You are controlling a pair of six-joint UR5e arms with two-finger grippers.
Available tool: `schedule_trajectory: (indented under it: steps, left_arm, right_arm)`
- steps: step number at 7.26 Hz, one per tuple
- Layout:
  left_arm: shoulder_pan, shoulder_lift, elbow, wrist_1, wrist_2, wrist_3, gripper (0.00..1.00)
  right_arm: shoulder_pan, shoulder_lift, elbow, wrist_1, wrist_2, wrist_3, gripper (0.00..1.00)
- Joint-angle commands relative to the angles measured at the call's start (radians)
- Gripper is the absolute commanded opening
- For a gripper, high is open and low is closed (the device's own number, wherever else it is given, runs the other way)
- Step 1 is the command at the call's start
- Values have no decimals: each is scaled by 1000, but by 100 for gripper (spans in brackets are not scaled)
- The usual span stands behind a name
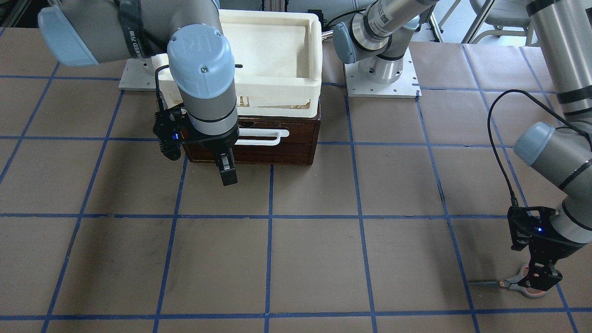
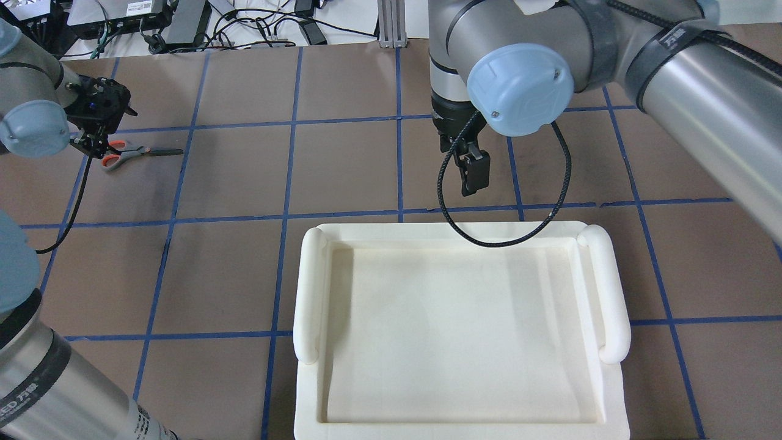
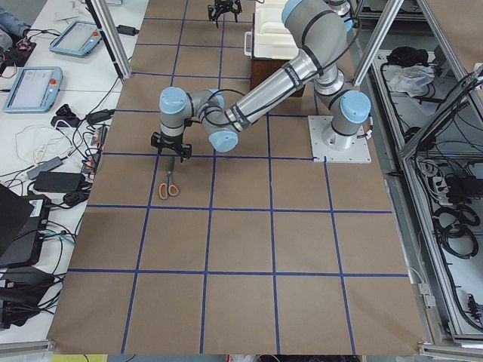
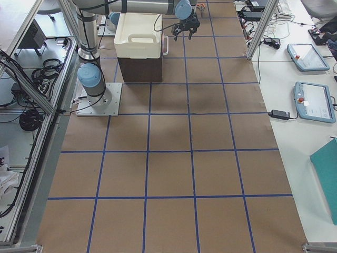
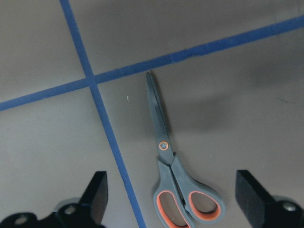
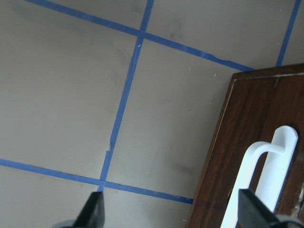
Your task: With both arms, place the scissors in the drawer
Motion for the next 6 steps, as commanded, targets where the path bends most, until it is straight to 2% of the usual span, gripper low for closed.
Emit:
schedule_trajectory:
  steps: [1,3,6]
  left_arm:
    - [14,-103,69,-38,-4,35,95]
    - [13,-139,172,-202,79,-70,95]
    - [2,-147,200,-212,73,-269,91]
  right_arm:
    - [38,62,-1,4,25,157,100]
    - [38,76,-4,7,83,208,100]
    - [38,102,-5,45,94,227,100]
